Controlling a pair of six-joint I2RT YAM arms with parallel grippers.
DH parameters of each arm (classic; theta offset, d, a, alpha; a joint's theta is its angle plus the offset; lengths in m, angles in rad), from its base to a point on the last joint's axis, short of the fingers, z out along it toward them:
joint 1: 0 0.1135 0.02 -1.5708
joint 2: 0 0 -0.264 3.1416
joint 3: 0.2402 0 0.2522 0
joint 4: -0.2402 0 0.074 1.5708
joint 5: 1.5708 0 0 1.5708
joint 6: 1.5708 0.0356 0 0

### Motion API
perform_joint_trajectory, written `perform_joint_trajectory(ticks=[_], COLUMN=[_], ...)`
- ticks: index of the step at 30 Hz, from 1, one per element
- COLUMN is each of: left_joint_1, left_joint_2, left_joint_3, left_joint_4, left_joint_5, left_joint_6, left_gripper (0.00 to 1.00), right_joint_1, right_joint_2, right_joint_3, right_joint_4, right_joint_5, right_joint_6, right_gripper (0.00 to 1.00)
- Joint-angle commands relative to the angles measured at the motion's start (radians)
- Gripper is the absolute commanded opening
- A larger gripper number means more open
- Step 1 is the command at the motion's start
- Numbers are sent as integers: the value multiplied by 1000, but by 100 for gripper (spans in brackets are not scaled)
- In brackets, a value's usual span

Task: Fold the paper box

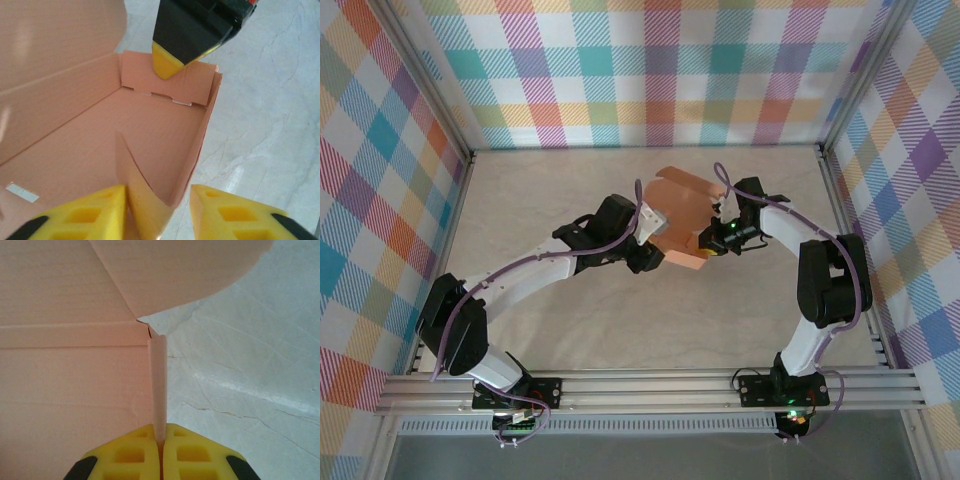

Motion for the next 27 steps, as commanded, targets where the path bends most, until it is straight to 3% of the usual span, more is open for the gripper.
perform_joint_trajectory(ticks=[1,10,11,14,22,27], left_joint_1=[6,4,5,6,5,6], left_joint_2=[-19,-24,-25,-28,-38,-83], left_joint_3=[24,15,13,9,-3,-42], left_joint_4=[-36,-37,-36,-26,-5,79], left_joint_5=[53,57,57,51,52,23], left_joint_6=[80,103,102,95,84,39], left_gripper=[29,2,3,20,27,56], right_joint_1=[-3,-2,-3,-2,-2,-1], right_joint_2=[19,31,31,32,30,15], right_joint_3=[38,46,46,44,44,35], right_joint_4=[-14,-14,-13,-12,-12,1], right_joint_5=[-43,-44,-44,-44,-40,12], right_joint_6=[-19,-19,-18,-18,-19,-8], right_gripper=[0,0,0,0,0,0])
